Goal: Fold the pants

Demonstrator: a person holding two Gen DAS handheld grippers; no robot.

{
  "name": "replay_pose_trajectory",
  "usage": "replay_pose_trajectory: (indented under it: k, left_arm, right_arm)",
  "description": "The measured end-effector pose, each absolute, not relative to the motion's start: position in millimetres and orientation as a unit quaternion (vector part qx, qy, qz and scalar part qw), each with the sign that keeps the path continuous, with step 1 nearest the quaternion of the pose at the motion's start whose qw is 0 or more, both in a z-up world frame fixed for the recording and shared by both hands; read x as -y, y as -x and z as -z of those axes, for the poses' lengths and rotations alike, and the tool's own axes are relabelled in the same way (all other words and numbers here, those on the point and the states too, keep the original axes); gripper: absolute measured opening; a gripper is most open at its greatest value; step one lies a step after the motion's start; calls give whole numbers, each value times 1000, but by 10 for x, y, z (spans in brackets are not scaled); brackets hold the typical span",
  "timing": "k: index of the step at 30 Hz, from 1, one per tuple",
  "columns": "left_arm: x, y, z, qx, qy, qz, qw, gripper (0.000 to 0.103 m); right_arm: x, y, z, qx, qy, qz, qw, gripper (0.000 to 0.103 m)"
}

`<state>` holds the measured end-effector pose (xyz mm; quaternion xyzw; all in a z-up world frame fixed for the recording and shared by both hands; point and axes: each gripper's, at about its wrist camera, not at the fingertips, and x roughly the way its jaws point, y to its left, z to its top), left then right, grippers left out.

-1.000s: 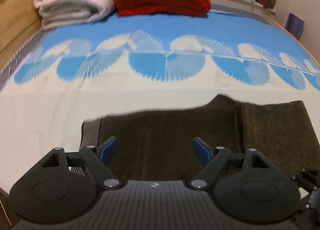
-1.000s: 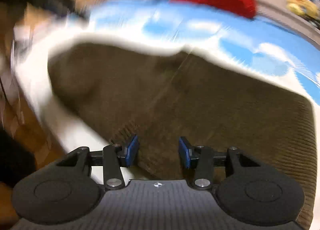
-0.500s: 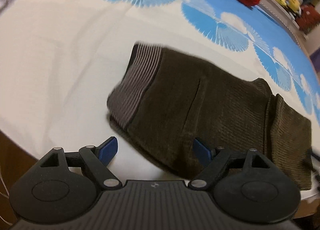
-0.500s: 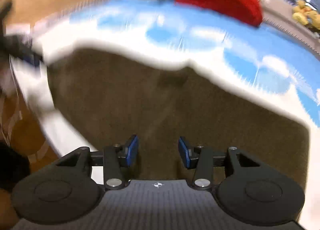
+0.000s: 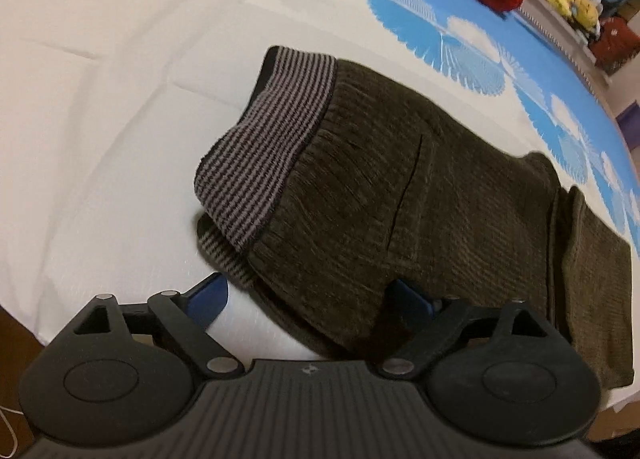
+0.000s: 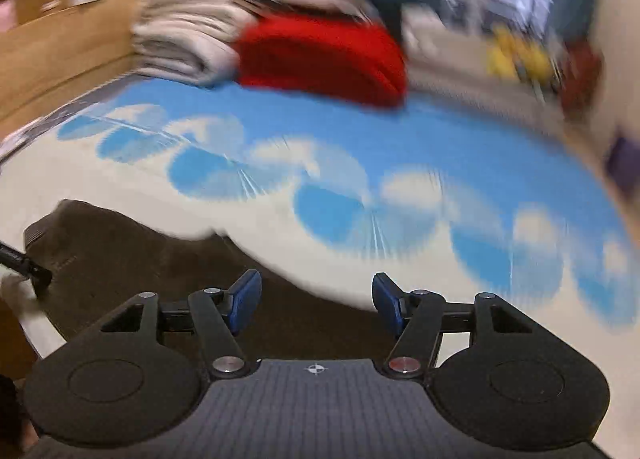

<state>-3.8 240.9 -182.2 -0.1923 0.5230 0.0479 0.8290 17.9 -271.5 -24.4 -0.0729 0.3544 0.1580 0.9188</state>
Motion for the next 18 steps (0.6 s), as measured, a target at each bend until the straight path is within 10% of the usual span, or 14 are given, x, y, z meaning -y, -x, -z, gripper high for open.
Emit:
replay_pose_trajectory:
  k: [13, 18]
  left_arm:
    - [-2576, -1, 1695, -478, 328, -120, 806, 95]
    - [-2347, -112, 1809, -511, 230, -118, 820, 93]
  right_arm:
    - [3068, -472, 524, -436, -27, -78, 896, 57]
    - [3091, -394, 500, -439, -12, -81, 895, 57]
